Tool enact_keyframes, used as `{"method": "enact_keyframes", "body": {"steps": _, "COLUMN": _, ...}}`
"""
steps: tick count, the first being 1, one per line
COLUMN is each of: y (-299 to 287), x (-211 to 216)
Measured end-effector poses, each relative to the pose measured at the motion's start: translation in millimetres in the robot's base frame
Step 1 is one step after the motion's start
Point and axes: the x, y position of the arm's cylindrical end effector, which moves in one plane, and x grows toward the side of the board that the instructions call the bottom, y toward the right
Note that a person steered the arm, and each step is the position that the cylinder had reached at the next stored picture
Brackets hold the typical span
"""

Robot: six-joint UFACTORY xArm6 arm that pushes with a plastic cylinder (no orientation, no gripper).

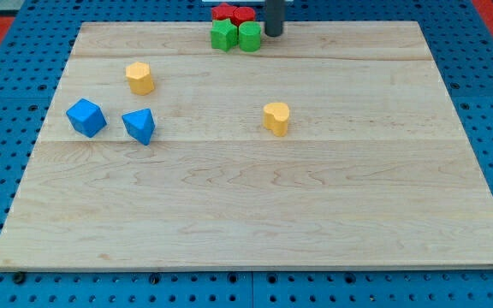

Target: Move the yellow heart to the center right of the board

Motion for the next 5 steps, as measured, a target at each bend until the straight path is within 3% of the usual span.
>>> {"method": "enact_keyframes", "body": {"steps": 1, "y": 56, "x": 29}}
{"method": "enact_keyframes", "body": {"steps": 4, "y": 68, "x": 49}}
{"method": "enact_keyframes", "body": {"steps": 5, "y": 87, "x": 80}}
